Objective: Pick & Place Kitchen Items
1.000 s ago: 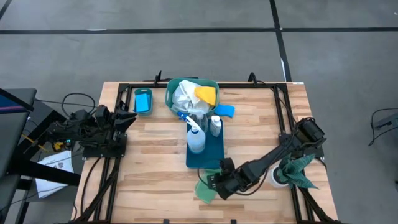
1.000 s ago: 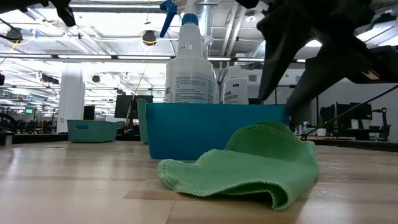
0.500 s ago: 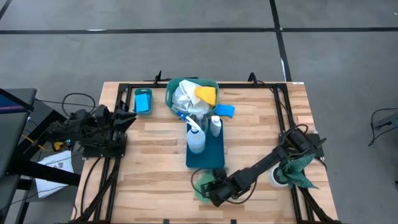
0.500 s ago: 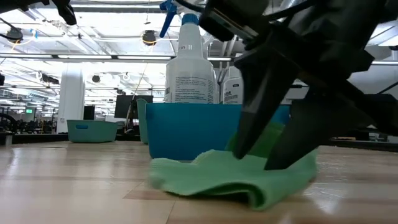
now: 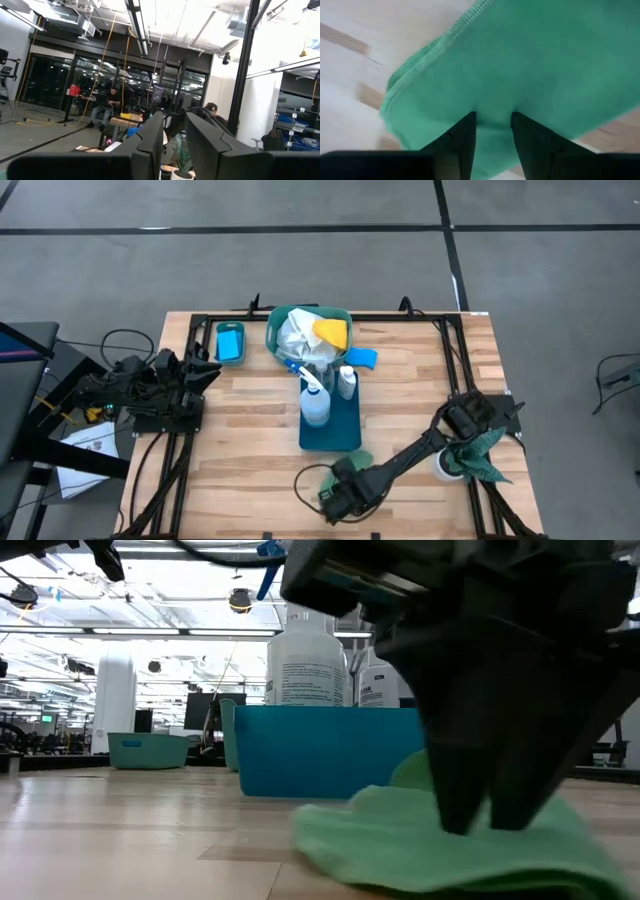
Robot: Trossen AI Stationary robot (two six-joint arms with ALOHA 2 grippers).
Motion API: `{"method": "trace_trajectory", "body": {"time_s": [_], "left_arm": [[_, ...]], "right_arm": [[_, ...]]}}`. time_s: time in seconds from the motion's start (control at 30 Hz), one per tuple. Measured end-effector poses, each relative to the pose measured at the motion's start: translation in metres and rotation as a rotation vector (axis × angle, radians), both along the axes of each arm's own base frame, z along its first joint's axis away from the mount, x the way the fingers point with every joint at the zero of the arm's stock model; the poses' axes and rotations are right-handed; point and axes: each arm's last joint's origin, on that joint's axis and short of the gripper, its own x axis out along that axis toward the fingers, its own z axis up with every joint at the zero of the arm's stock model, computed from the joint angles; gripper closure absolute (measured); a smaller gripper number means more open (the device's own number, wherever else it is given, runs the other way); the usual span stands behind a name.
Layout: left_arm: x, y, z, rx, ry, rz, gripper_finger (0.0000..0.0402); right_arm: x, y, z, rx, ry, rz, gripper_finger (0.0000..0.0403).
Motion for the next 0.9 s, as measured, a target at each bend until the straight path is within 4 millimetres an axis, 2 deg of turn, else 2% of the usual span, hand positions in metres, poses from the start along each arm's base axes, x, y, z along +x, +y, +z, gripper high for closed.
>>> {"method": "trace_trajectory", "body": {"time_s": [0.27,0.47,0.7,0.9], "left_arm": [[0.000,0.000,0.000,0.000,0.000,0.000,0.0325],[0.000,0.000,0.000,0.000,0.000,-0.001,0.0325],[0.000,-0.001,0.000,-0.008,-0.002,-0.024,0.0325],[0.000,-0.001,0.000,-0.016,-0.002,-0.028,0.0325]], "right_arm": [[0.009,0.008,0.003,-0.024,0.127,0.050,0.0312],[0.009,0.008,0.003,-0.019,0.134,0.050,0.0333],[0.010,0.009,0.003,-0.012,0.121,0.051,0.0395],[0.012,0.015,0.007,0.004,0.086,0.057,0.0399]]}}
